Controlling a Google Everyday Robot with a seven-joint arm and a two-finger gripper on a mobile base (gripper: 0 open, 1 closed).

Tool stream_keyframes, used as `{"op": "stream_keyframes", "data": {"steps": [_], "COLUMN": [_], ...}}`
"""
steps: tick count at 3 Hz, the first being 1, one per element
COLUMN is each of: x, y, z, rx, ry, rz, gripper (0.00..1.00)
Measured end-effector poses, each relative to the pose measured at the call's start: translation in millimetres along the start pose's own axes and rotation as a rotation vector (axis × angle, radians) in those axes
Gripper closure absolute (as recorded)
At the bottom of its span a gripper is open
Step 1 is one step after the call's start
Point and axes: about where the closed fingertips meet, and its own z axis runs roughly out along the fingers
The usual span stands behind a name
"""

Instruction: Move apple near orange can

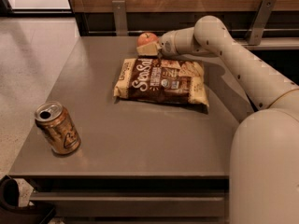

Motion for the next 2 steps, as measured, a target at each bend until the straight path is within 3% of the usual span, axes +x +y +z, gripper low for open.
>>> {"op": "stream_keyframes", "data": {"steps": [1,2], "x": [0.6,-6.5], "y": [1.8,1.1], "z": [2.8,-2.0], "rx": [-0.005,-0.017], "ry": [0.002,0.008], "rz": [0.0,-0.011], "gripper": [1.0,1.0]}}
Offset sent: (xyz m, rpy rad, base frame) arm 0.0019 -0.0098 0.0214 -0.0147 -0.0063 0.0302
